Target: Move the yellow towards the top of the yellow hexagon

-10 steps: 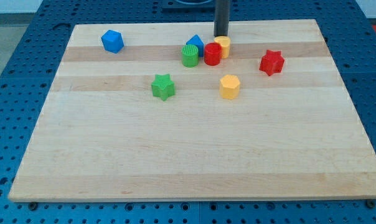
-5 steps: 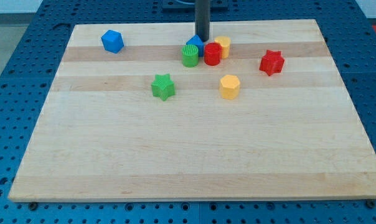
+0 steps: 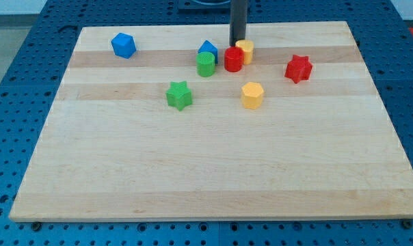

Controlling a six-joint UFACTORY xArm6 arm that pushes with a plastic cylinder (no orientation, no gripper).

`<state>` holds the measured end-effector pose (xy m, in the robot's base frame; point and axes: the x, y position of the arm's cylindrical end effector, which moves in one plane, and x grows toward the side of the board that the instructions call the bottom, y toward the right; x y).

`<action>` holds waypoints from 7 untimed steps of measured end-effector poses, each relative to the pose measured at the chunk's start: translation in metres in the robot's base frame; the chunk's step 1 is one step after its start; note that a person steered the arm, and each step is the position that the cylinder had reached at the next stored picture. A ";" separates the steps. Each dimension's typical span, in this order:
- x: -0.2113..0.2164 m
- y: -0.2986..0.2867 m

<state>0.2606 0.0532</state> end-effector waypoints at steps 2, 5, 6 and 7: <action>0.019 0.048; 0.054 0.089; 0.063 0.089; 0.060 0.115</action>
<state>0.3210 0.1680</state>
